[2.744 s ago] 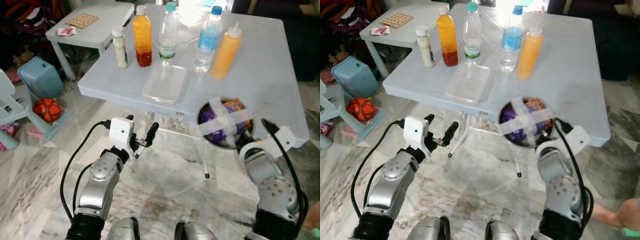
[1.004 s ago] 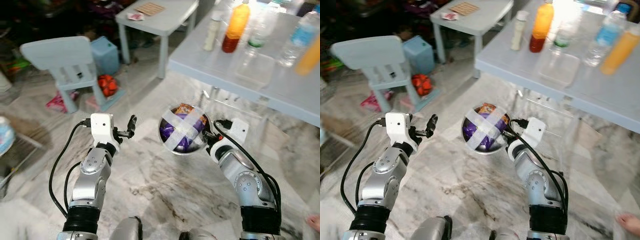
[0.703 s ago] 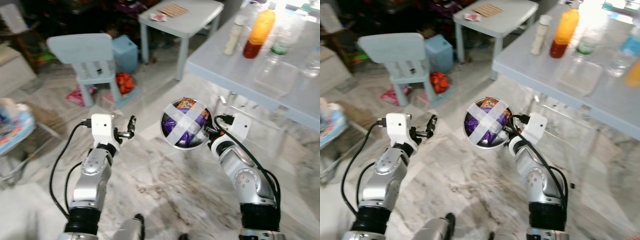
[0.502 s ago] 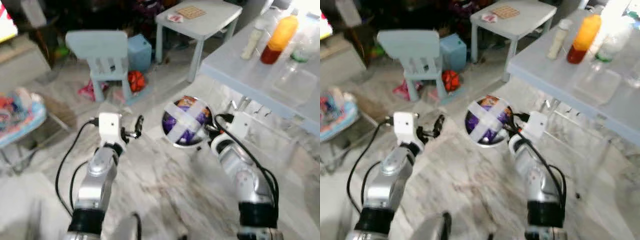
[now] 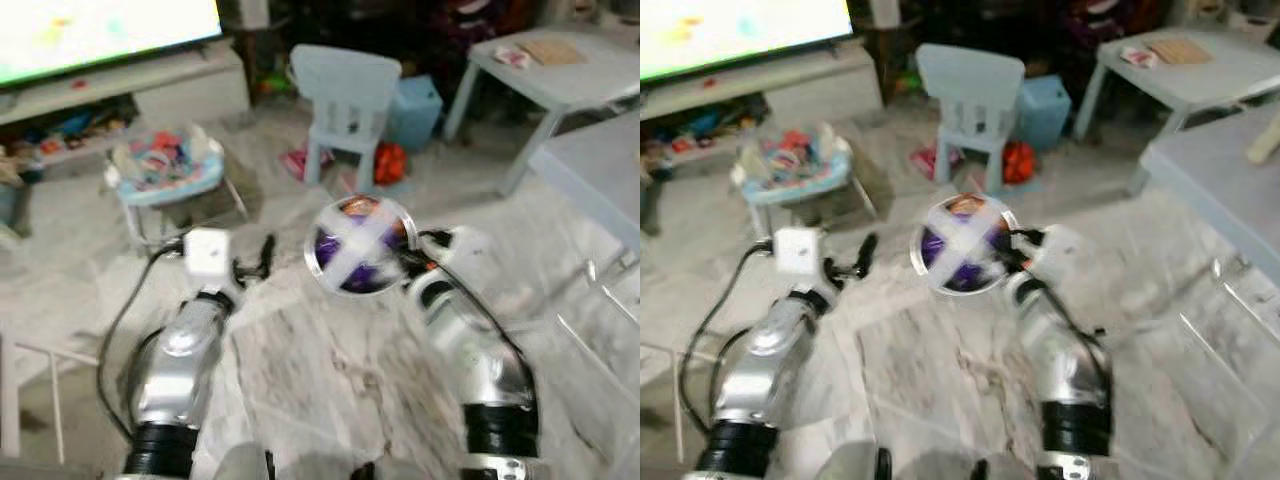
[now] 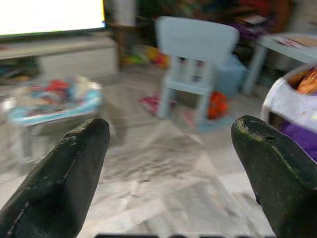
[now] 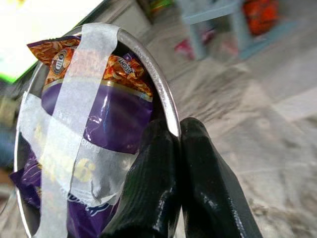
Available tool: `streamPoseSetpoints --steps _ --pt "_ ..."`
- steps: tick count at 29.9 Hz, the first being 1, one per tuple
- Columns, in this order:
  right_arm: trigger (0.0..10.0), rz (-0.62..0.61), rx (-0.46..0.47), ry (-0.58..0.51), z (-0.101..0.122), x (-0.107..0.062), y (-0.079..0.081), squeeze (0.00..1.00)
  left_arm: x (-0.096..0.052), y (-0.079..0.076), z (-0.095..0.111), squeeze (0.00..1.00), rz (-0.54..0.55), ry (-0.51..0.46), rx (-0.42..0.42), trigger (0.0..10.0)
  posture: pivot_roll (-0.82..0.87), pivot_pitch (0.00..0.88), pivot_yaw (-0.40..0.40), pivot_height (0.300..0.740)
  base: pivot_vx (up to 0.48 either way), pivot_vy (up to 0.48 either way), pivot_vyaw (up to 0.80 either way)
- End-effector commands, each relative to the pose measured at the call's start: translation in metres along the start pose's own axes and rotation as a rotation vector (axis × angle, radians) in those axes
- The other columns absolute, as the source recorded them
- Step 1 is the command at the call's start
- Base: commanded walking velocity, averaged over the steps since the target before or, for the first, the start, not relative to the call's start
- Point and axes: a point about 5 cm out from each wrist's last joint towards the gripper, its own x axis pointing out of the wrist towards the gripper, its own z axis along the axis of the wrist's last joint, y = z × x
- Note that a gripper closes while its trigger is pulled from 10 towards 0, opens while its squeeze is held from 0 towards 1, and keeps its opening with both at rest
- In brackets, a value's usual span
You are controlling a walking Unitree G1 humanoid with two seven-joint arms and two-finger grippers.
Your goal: Restocking fridge
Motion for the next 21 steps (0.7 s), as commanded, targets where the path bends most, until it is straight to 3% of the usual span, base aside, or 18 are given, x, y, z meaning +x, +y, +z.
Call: streamPoseSetpoints --steps 1,4,9,14,16,21 --pt "10.0 -0.009 -0.005 -0.031 0.008 0.0 -0.003 0.0 0.001 -0.005 0.003 0.0 -0.009 -0.012 0.018 10.0 0.02 0.06 0.004 0.74 0.0 0.0 0.8" --pt "10.0 -0.023 -0.024 -0.036 0.008 0.0 -0.006 0.0 -0.002 -0.003 0.002 0.0 -0.006 0.0 0.019 10.0 0.01 0.058 0.008 0.74 0.0 0.0 0.8" --pt "10.0 -0.017 -0.018 -0.035 0.007 -0.001 -0.007 0.0 -0.016 0.014 0.002 0.0 0.027 0.019 0.028 10.0 0.01 0.055 0.011 0.74 0.0 0.0 0.8" --pt "10.0 -0.012 -0.018 -0.025 0.004 0.0 -0.006 0.0 -0.02 0.023 0.001 0.0 0.049 0.049 0.007 10.0 0.02 0.049 0.009 0.74 0.0 0.0 0.8" --pt "10.0 0.002 -0.023 -0.023 0.004 0.001 -0.003 0.0 -0.022 0.028 0.0 0.0 0.065 0.043 0.051 10.0 0.02 0.049 0.009 0.74 0.0 0.0 0.8" --pt "10.0 0.007 -0.03 -0.028 0.007 0.003 -0.002 0.0 -0.018 0.024 0.002 0.0 0.062 0.034 0.059 10.0 0.01 0.039 0.001 0.74 0.0 0.0 0.8"
